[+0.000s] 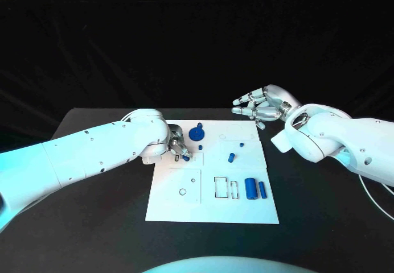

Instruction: Assemble the parts on the task board

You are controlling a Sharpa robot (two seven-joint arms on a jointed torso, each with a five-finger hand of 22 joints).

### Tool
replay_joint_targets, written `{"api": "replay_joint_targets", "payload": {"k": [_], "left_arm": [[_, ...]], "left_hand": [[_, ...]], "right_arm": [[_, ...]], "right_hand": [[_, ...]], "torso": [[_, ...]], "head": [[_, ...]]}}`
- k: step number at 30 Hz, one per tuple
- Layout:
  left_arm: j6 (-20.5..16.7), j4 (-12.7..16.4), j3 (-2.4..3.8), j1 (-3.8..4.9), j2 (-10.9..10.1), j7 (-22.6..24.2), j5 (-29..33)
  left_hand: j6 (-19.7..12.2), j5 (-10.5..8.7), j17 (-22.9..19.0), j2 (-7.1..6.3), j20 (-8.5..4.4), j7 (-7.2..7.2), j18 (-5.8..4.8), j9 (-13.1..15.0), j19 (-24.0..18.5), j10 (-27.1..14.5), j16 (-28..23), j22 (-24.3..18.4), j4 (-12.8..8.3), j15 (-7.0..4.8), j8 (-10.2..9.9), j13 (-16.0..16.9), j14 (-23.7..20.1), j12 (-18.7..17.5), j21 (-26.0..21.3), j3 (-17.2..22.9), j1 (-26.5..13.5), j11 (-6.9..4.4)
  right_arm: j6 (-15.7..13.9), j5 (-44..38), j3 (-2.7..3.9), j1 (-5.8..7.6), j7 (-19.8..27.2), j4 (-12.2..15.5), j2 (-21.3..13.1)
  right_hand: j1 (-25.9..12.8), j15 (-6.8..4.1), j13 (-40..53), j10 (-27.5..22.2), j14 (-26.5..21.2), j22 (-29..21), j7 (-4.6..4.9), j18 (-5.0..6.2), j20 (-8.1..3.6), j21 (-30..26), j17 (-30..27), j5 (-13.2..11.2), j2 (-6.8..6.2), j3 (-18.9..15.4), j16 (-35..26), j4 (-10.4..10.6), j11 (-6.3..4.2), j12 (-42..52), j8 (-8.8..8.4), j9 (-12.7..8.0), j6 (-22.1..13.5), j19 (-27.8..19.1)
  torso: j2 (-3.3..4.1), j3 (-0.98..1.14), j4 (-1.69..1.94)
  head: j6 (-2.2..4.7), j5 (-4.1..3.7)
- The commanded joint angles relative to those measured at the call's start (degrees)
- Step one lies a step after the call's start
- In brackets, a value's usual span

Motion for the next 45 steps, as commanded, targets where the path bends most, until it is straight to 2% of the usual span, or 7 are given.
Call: {"api": "replay_joint_targets", "payload": {"k": [1,19,26,31,37,39,45], "left_arm": [[1.90,-0.05,-0.22,-0.28,0.32,-0.67,0.93],[1.30,-0.59,-0.20,-0.27,0.68,-1.70,0.68],[-0.44,-0.74,-0.16,-0.27,0.33,-2.06,0.28],[-1.63,-0.49,0.03,-0.25,-0.17,-1.93,0.11],[-3.03,0.51,1.35,-0.04,-0.87,-1.35,0.51],[-3.17,1.04,2.29,0.17,-1.34,-1.37,0.85],[-1.27,1.04,3.95,2.46,-2.65,-1.54,2.31]], "left_hand": [[1.92,-0.18,15.05,-0.09,-0.28,-1.41,-0.50,0.00,1.37,0.56,0.14,7.33,-0.35,-0.57,-0.28,0.24,6.04,0.56,0.43,-0.73,-0.90,0.01],[4.21,-0.35,15.05,-0.61,-0.82,-2.01,-0.94,0.14,2.40,1.89,0.14,9.00,2.40,-1.06,-0.58,1.57,6.04,1.78,1.70,-9.13,-4.46,-0.54],[5.29,-0.52,15.05,-1.23,-1.11,-2.42,-1.15,0.29,2.91,2.60,0.14,9.84,6.51,-1.37,-0.73,2.26,6.04,2.34,2.34,-17.96,-7.88,-0.87],[5.45,-2.19,15.05,-0.29,-1.30,-2.57,-1.19,0.41,3.04,2.75,0.14,10.05,6.98,-1.51,-1.01,2.39,6.04,2.41,2.45,-23.34,-8.65,-1.03],[5.14,-3.81,15.05,-0.11,-1.30,-2.47,-1.06,0.49,2.78,2.33,0.14,9.66,7.08,-1.45,-1.31,1.77,6.04,1.88,2.03,-27.19,-9.31,-0.91],[4.78,-3.85,15.05,0.11,-1.24,-2.32,-0.99,0.49,2.63,1.93,0.14,9.42,7.06,-1.41,-1.52,1.22,6.04,1.42,1.79,-28.14,-9.12,-0.83],[1.16,-3.58,15.05,2.17,-0.20,-0.36,-0.35,-1.72,1.14,-2.72,0.14,7.12,6.81,-0.11,-5.68,-4.84,6.04,-3.89,-0.54,-30.68,-4.50,0.86]], "right_arm": [[0.82,-0.37,0.00,-0.03,-0.04,0.16,0.09],[1.31,-0.15,-0.01,-0.03,-0.27,0.26,-0.01],[1.43,0.01,-0.03,-0.04,-0.16,0.17,0.03],[1.50,0.21,-0.06,-0.08,-0.06,0.01,0.10],[1.56,0.29,-0.12,-0.21,-0.08,-0.24,0.23],[1.50,0.32,-0.15,-0.26,-0.11,-0.33,0.26],[1.33,0.40,-0.30,-0.36,-0.15,-0.68,0.44]], "right_hand": [[-0.47,0.13,-0.13,-0.52,1.21,-0.21,0.04,0.85,0.13,-0.26,-0.15,0.43,0.37,-0.31,-0.36,0.15,0.14,0.10,0.25,-0.07,-0.33,-0.50],[-0.75,0.21,-1.12,-1.51,0.62,-2.95,0.10,1.29,0.20,-1.97,-1.71,0.80,0.37,-1.27,-1.52,0.89,0.22,-0.52,0.32,-0.10,-0.60,-1.82],[-1.15,0.30,-1.72,-2.11,0.31,-3.83,0.16,1.41,0.28,-2.71,-2.34,0.88,0.40,-2.26,-2.05,1.68,0.31,-0.76,0.40,-0.11,-0.80,-2.25],[-1.30,0.35,-2.63,-2.92,-0.15,-5.57,0.20,1.68,0.33,-3.87,-3.55,1.06,0.41,-2.99,-2.96,2.18,0.36,-1.40,0.46,-0.12,-0.96,-3.07],[-1.26,0.37,-3.35,-3.52,-0.33,-6.26,0.22,1.79,0.36,-4.37,-4.00,1.13,0.45,-3.31,-3.31,2.36,0.38,-1.96,0.47,-0.13,-1.07,-3.38],[-1.23,0.38,-3.55,-3.69,-0.37,-6.52,0.23,1.83,0.36,-4.54,-4.09,1.16,0.47,-3.40,-3.40,2.42,0.39,-2.12,0.47,-0.13,-1.11,-3.49],[-1.19,0.39,-3.81,-3.93,-0.42,-6.72,0.24,1.86,0.37,-4.71,-4.19,1.21,0.50,-3.54,-3.50,2.49,0.40,-2.33,0.48,-0.14,-1.16,-3.58]], "torso": [[0.01,-0.04,-0.10],[-0.01,-0.08,0.02],[0.00,-0.10,0.05],[0.02,-0.10,0.05],[-0.03,-0.14,0.06],[0.01,-0.11,-0.02],[-0.08,0.03,0.07]], "head": [[0.00,-0.13],[0.05,-0.35],[0.10,-0.39],[0.18,-0.37],[0.24,-0.54],[0.40,-0.52],[0.74,-0.58]]}}
